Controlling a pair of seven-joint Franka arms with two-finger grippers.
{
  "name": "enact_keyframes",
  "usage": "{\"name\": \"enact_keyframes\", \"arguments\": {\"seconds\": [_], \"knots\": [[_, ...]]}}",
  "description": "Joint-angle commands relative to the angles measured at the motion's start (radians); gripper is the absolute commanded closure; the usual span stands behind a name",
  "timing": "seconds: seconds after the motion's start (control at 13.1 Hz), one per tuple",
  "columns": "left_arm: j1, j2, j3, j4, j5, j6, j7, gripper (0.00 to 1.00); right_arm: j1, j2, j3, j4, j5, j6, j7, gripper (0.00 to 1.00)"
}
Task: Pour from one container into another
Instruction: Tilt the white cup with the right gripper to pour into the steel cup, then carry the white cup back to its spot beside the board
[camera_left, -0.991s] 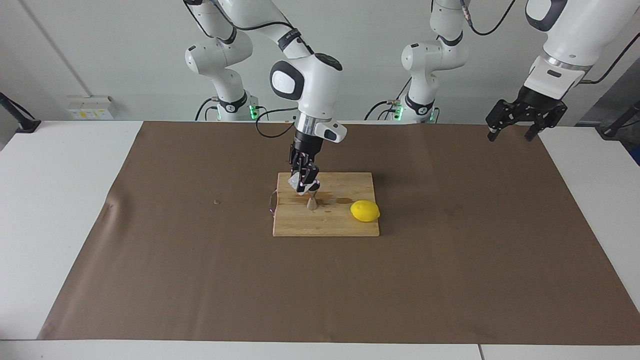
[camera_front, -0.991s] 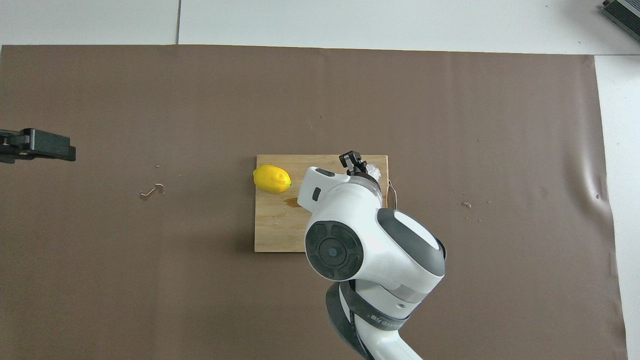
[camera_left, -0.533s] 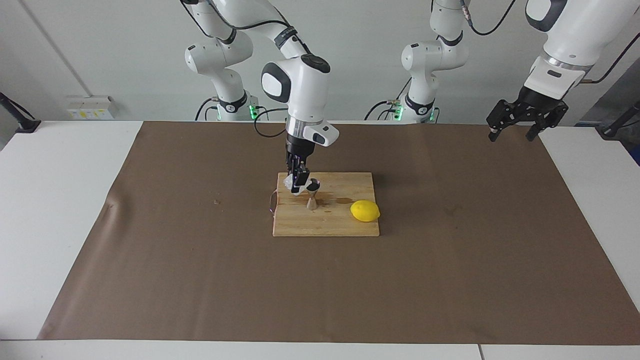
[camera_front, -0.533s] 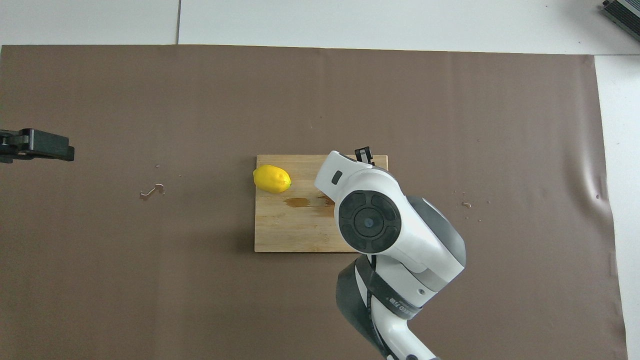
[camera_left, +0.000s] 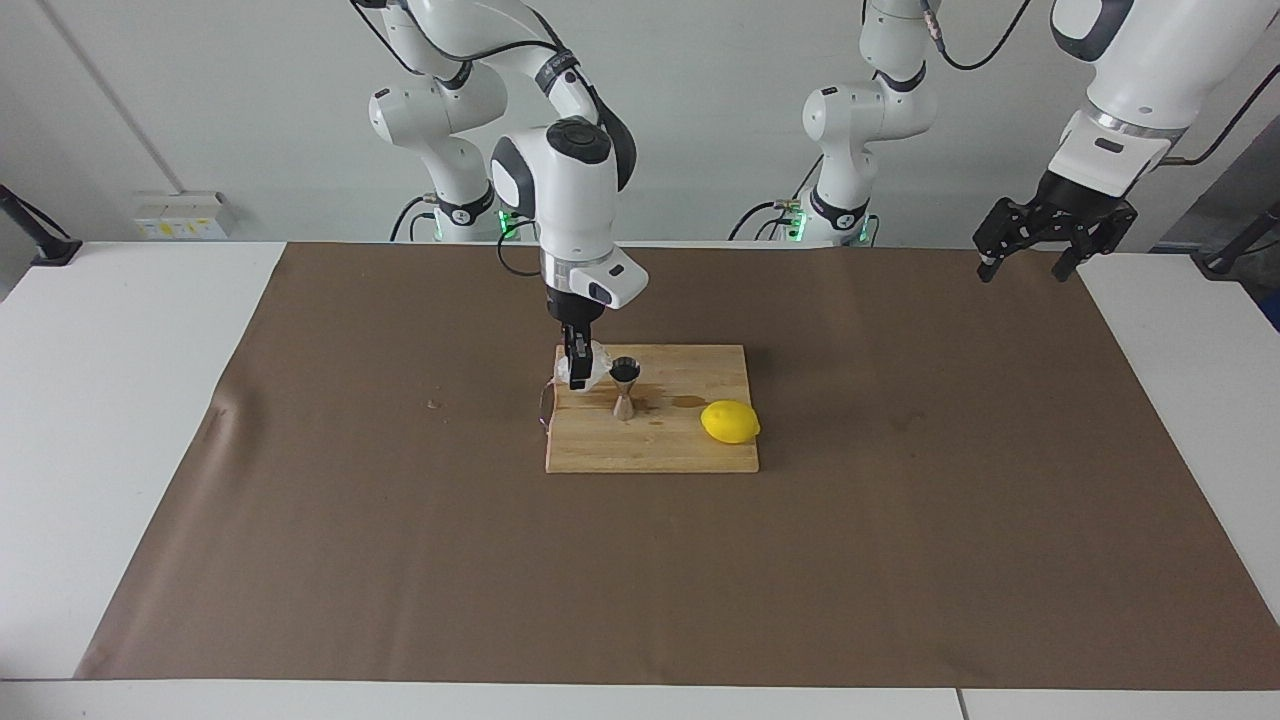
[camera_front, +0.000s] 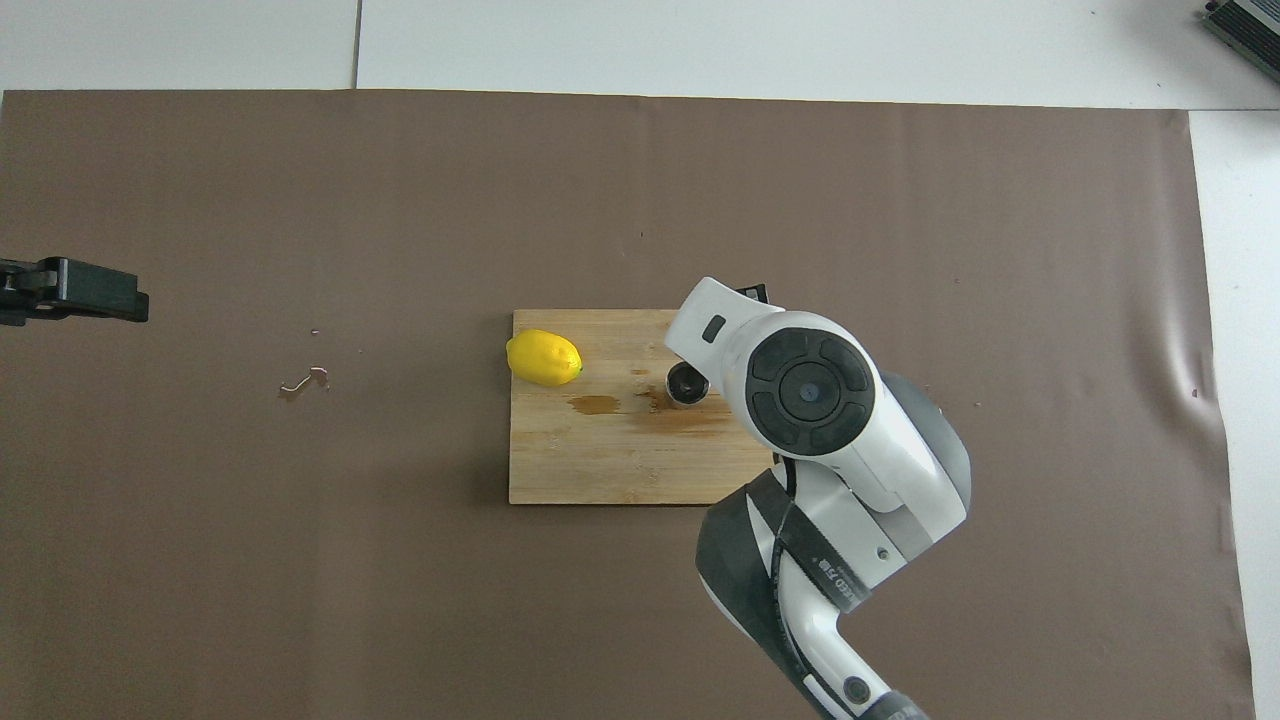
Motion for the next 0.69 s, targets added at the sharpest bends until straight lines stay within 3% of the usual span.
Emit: {"name": "enact_keyframes", "arguments": {"seconds": [0.0, 0.23, 0.61], "knots": [[-0.006, -0.012, 0.002, 0.0, 0.012, 0.003, 0.013, 0.0, -0.078, -0.014, 0.009, -0.027, 0.12, 0.014, -0.124, 1.0], [-0.006, -0.014, -0.004, 0.002, 0.01, 0.001, 0.013, 0.0, -0.159, -0.016, 0.009, -0.099, 0.273, 0.099, -0.262, 1.0], [-0.007, -0.014, -0.006, 0.0, 0.01, 0.004, 0.007, 0.0, -0.252, -0.014, 0.009, -0.162, 0.497, 0.108, -0.45, 1.0]]}}
